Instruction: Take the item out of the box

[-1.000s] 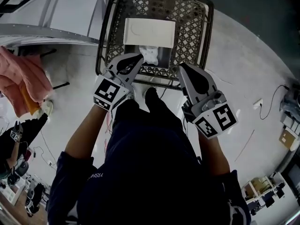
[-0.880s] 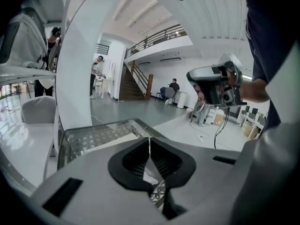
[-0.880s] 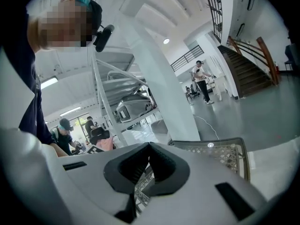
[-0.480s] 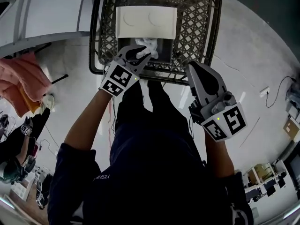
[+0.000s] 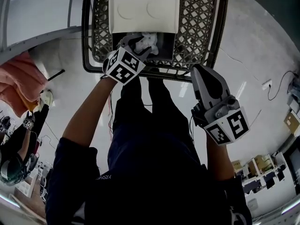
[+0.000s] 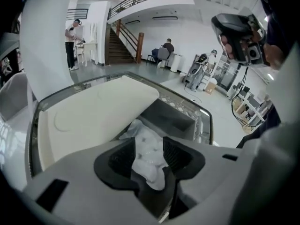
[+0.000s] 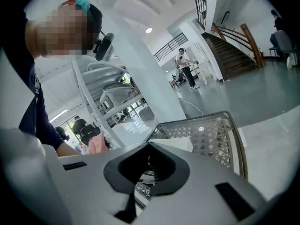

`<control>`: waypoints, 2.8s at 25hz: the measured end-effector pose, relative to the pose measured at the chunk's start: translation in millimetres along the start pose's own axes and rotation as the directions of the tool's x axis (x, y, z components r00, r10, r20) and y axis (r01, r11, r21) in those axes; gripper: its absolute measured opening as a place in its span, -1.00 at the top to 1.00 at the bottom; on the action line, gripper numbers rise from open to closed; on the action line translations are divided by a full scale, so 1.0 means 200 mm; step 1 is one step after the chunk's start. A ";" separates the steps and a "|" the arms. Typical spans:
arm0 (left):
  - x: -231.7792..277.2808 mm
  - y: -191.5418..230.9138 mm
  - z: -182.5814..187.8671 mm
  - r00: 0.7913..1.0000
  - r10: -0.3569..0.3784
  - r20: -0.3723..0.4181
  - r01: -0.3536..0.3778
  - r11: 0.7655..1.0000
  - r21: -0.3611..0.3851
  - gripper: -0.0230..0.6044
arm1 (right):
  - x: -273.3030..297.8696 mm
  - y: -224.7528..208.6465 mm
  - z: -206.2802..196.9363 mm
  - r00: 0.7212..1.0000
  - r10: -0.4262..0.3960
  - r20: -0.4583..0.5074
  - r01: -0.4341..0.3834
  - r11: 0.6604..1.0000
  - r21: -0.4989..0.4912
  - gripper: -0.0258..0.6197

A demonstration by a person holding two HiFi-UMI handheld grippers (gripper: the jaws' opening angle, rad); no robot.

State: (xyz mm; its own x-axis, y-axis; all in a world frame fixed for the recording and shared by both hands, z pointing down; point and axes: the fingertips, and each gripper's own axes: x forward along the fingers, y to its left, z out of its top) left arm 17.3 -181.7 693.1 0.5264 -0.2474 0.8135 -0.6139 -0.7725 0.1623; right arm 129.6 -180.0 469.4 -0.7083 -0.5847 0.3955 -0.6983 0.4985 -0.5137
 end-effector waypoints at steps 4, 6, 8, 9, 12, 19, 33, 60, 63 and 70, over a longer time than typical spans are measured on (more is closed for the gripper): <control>0.08 0.02 -0.05 0.996 0.009 -0.089 -0.007 1.000 0.029 0.33 | 0.04 -0.03 -0.03 1.000 -0.003 -0.009 0.003 1.000 0.019 0.84; 0.10 0.04 -0.06 0.993 0.016 -0.117 -0.012 0.999 0.037 0.33 | 0.05 -0.04 -0.03 1.000 -0.005 -0.012 0.005 1.000 0.024 0.85; 0.12 0.05 -0.07 0.991 0.020 -0.135 -0.013 0.999 0.047 0.36 | 0.06 -0.06 -0.03 1.000 -0.009 -0.013 0.010 1.000 0.028 0.84; 0.13 0.05 -0.08 0.990 0.021 -0.142 -0.013 0.998 0.056 0.39 | 0.06 -0.06 -0.04 1.000 -0.012 -0.012 0.013 0.999 0.032 0.84; 0.14 0.05 -0.09 0.989 0.024 -0.149 -0.012 0.997 0.077 0.56 | 0.07 -0.09 -0.04 1.000 -0.020 -0.011 0.020 0.999 0.043 0.84; 0.11 0.04 -0.07 0.991 0.026 -0.131 -0.015 0.997 0.080 0.89 | 0.09 -0.07 -0.03 1.000 -0.017 -0.003 0.017 0.999 0.051 0.84; -0.33 -0.04 0.22 0.998 0.019 0.068 -0.020 1.000 0.022 0.91 | 0.11 0.08 0.13 0.998 0.009 0.057 -0.011 1.000 0.022 0.85; -1.75 0.08 1.17 0.762 0.240 0.601 -0.319 0.947 0.026 0.91 | -0.03 0.74 0.95 0.928 0.176 0.329 -0.085 0.958 -0.274 0.84; -1.86 0.07 1.22 0.735 0.249 0.631 -0.342 0.939 0.028 0.91 | -0.05 0.80 1.01 0.918 0.194 0.345 -0.088 0.950 -0.299 0.84; -2.05 0.04 1.26 0.693 0.243 0.679 -0.358 0.933 0.032 0.91 | -0.08 0.95 1.14 0.896 0.243 0.371 -0.092 0.920 -0.380 0.84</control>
State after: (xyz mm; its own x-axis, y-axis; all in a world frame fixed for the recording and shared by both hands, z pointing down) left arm -55.0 -233.6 221.1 0.6151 -0.7560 0.2239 -0.7426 -0.6509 -0.1577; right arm 31.9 -221.7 191.3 -0.7659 -0.6407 -0.0530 -0.6170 0.7557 -0.2195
